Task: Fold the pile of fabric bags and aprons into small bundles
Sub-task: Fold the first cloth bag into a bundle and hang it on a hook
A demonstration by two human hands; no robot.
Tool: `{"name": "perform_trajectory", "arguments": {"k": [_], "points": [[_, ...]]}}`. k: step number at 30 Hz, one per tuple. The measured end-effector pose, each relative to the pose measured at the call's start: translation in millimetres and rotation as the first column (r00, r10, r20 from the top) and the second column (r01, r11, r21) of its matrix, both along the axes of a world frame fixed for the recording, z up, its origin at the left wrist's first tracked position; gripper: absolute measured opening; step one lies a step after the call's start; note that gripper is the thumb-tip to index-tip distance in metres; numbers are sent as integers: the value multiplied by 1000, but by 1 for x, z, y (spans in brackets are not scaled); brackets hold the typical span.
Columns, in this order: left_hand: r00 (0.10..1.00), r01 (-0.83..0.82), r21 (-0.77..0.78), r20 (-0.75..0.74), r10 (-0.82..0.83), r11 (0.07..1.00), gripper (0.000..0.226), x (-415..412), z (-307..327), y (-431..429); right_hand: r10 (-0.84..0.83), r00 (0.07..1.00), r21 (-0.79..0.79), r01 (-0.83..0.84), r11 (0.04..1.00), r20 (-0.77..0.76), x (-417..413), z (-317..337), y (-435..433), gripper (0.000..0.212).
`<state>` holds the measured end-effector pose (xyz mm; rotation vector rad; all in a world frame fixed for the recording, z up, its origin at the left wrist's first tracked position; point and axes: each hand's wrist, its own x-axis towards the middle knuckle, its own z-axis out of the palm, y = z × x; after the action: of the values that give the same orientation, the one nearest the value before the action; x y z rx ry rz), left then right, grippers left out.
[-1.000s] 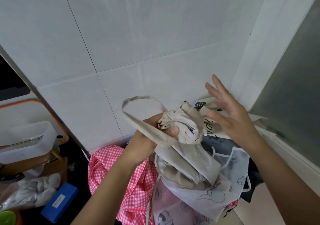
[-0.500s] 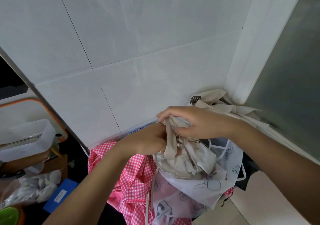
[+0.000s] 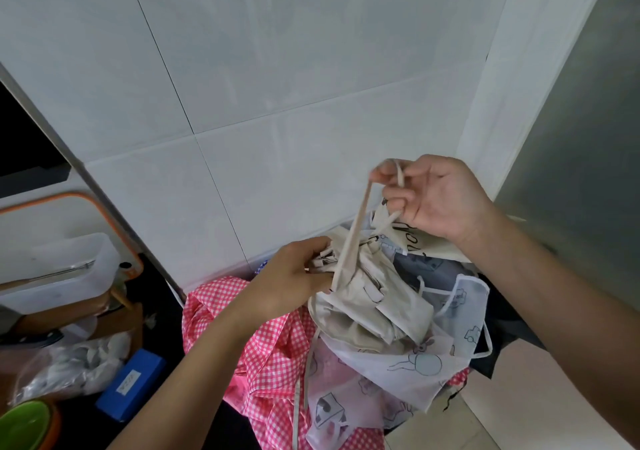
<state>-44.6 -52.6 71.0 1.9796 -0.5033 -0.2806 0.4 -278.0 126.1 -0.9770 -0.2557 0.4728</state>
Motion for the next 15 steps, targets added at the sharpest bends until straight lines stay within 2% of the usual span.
{"name": "perform_trajectory", "arguments": {"k": [2, 3, 5, 6, 8, 10, 11, 13, 15], "points": [[999, 5, -16, -50, -6, 1000, 29, -3, -1, -7, -14, 990, -70, 24, 997, 139, -4, -1, 7, 44], [999, 8, -2, -51, -8, 1000, 30, -4, -2, -11, 3, 975, -133, 27, 991, 220, -7, -1, 13, 47], [999, -37, -7, -23, 36, 999, 25, -6, -4, -15, 52, 936, -273, 48, 961, 348, -12, -2, 25, 33], [996, -88, -40, -6, 88, 995, 20, -7, -4, -16, 51, 920, -342, 92, 935, 388, -14, -4, 29, 37], [970, -228, -108, 56, 235, 968, 21, -5, -3, -14, 38, 910, -413, 150, 898, 413, -17, -11, 30, 47], [930, -323, -193, 117, 349, 926, 30, -5, -3, -15, 52, 908, -448, 155, 880, 416, -23, -18, 31, 45], [922, -333, -253, 112, 370, 908, 28, -7, -3, -19, 51, 904, -462, 168, 871, 424, -26, -22, 31, 45], [927, -336, -370, 32, 373, 866, 17, -12, -5, -27, -41, 907, -437, 240, 867, 418, -31, -29, 32, 49], [936, -337, -486, -80, 343, 806, 24, -17, -9, -34, -176, 902, -357, 327, 875, 396, -37, -37, 34, 61]]}}
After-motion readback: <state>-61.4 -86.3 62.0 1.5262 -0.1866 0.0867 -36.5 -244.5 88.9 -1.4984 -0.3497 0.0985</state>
